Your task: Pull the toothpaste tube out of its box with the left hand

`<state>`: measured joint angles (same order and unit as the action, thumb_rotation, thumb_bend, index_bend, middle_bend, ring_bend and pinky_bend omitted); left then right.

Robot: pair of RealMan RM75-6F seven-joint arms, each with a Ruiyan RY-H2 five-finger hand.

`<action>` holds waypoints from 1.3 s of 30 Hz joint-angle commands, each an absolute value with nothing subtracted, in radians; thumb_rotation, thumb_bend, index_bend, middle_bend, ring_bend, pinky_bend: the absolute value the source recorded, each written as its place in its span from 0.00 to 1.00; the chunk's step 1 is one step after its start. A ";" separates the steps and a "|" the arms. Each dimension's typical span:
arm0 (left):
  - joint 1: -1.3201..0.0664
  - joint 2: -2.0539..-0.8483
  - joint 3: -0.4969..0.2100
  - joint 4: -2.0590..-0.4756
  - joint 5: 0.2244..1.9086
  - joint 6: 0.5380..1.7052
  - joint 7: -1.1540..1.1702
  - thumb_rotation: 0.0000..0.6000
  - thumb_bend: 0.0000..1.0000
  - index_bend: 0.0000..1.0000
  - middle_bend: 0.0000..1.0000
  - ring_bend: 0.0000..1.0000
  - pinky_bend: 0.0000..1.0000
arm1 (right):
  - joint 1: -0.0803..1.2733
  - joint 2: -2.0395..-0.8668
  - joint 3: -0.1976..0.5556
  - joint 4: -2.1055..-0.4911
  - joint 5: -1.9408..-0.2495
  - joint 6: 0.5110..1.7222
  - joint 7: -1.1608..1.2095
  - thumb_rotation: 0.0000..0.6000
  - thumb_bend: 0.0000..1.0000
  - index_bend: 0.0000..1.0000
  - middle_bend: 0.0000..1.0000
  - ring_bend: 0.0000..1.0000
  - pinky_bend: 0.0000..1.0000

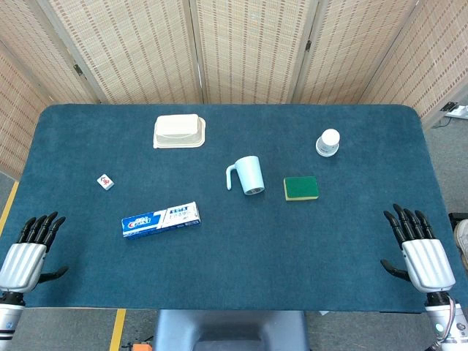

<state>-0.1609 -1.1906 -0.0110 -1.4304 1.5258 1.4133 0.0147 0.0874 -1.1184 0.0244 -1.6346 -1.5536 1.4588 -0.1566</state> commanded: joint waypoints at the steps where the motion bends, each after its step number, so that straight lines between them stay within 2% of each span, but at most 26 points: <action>1: -0.160 -1.191 -0.011 -1.430 1.525 1.413 0.015 1.00 0.14 0.00 0.06 0.06 0.00 | 0.088 -1.118 0.024 -1.635 -1.554 1.458 -0.156 1.00 0.22 0.00 0.00 0.00 0.00; 15: -0.164 -1.200 -0.008 -1.424 1.536 1.415 0.021 1.00 0.14 0.00 0.09 0.07 0.00 | 0.078 -1.116 0.023 -1.635 -1.562 1.479 -0.149 1.00 0.22 0.00 0.00 0.00 0.00; 20: -0.163 -1.200 0.013 -1.460 1.555 1.404 -0.007 1.00 0.14 0.05 0.15 0.12 0.12 | 0.087 -1.118 0.028 -1.634 -1.552 1.462 -0.148 1.00 0.22 0.00 0.00 0.00 0.00; 24: -0.187 -1.199 0.015 -1.510 1.551 1.357 0.042 1.00 0.14 0.07 0.16 0.15 0.18 | 0.092 -1.111 0.031 -1.633 -1.544 1.451 -0.133 1.00 0.22 0.00 0.00 0.00 0.00; 33: -0.285 -1.242 -0.044 -1.617 1.442 1.204 0.235 1.00 0.15 0.14 0.25 0.24 0.29 | 0.085 -1.095 0.030 -1.627 -1.558 1.472 -0.085 1.00 0.22 0.00 0.00 0.00 0.00; 39: -0.325 -1.284 -0.086 -1.669 1.325 1.155 0.361 1.00 0.15 0.17 0.27 0.27 0.32 | 0.077 -1.090 0.024 -1.624 -1.576 1.490 -0.072 1.00 0.22 0.00 0.00 0.00 0.00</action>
